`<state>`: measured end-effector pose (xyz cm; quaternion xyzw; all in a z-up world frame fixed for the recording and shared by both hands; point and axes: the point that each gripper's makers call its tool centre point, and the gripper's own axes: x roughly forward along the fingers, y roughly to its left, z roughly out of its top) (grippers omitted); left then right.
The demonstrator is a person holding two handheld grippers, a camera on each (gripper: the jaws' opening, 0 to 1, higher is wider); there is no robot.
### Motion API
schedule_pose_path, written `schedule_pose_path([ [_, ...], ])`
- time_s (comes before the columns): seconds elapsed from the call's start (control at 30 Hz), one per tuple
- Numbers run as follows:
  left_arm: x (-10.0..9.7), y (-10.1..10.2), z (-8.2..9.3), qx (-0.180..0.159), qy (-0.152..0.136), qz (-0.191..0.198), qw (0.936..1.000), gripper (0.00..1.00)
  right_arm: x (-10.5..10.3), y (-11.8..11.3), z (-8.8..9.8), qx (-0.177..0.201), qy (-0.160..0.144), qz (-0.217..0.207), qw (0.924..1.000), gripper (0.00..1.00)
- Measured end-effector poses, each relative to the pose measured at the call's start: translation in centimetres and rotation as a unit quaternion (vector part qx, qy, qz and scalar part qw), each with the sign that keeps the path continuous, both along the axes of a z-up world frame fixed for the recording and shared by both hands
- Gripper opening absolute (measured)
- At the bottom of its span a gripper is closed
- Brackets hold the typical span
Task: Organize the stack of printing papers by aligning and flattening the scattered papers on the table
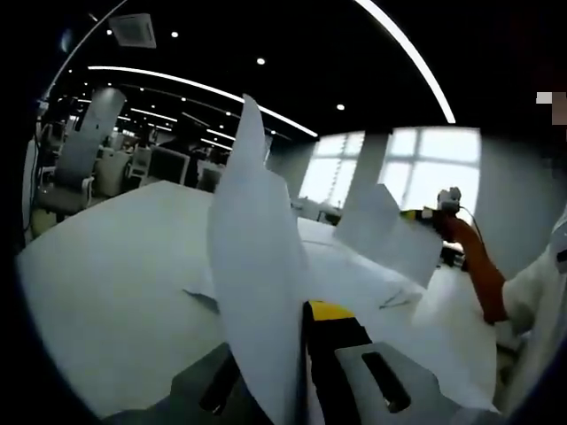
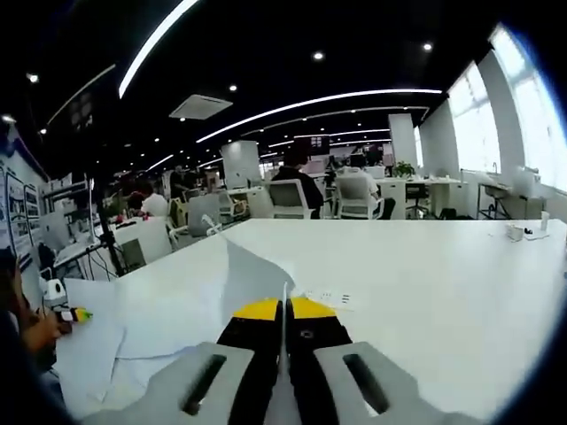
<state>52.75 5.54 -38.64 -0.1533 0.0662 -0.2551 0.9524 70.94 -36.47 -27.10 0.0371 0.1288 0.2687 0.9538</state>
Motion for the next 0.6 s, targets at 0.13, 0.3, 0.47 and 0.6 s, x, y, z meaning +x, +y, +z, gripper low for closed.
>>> schedule_pose_path([
  [0.13, 0.0, -0.1, -0.1, 0.004, 0.001, 0.000, 1.0000, 0.06, -0.1, 0.3, 0.1, 0.004, -0.001, 0.008, 1.0000, 0.00],
  [0.3, 0.1, -0.1, -0.1, 0.001, 0.004, 0.002, 1.0000, 0.06, -0.2, 0.6, 0.4, 0.006, -0.004, 0.011, 0.9999, 0.00],
  [0.47, 0.2, 0.0, -0.2, 0.002, 0.007, 0.002, 1.0000, 0.06, -0.4, 1.7, 0.8, 0.010, -0.010, 0.027, 0.9995, 0.00],
  [0.6, 0.2, 0.0, -0.2, 0.009, 0.002, 0.002, 1.0000, 0.06, -0.4, 2.8, 0.9, 0.016, -0.012, 0.038, 0.9991, 0.00],
])
